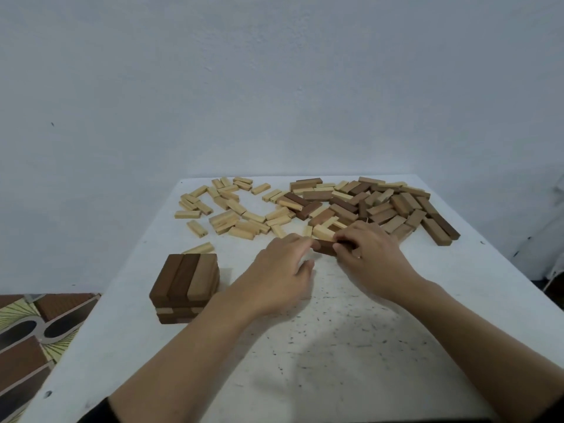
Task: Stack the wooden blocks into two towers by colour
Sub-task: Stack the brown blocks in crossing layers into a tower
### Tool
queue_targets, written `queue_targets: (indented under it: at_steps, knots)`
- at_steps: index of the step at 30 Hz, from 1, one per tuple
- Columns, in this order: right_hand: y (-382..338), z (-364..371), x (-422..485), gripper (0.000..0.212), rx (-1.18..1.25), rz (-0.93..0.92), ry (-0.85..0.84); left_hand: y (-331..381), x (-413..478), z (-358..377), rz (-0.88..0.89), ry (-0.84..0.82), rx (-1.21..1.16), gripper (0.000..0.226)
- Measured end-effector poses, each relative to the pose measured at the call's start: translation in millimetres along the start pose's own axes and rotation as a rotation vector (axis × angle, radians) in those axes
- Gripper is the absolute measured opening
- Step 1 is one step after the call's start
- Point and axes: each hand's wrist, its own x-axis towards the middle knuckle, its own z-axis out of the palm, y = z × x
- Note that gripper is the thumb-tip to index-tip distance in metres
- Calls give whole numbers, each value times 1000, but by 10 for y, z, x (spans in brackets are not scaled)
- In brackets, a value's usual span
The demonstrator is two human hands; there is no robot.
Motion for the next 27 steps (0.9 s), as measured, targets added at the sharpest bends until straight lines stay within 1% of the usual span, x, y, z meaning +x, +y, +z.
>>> queue_targets:
  at_steps: [3,5,8,11,14,17,20,25,27]
  knots:
    - [24,25,-30,17,29,-34,46,62,41,146,34,-45,143,42]
    - [27,36,-37,13,91,-55,32,78,24,208,45,-38,221,44]
    - [20,15,-9,13,172,-81,-24,46,-15,251,38,-9,280,48]
    - [75,-32,104,13,194,-65,-12,17,-16,275,69,1,262,45]
    - [126,-32,232,10,68,-61,32,-20,-8,312,80,11,255,44]
    - [157,30,264,25,-48,-21,54,-64,7,329,69,54,206,42]
    - [194,99,242,32,-114,-19,36,-76,21,288,28,113,116,37]
    - [221,106,214,30,-95,-31,45,-76,-3,245,-63,137,90,37]
    - [228,110,195,29,-72,-40,48,-76,-12,236,-84,148,105,32]
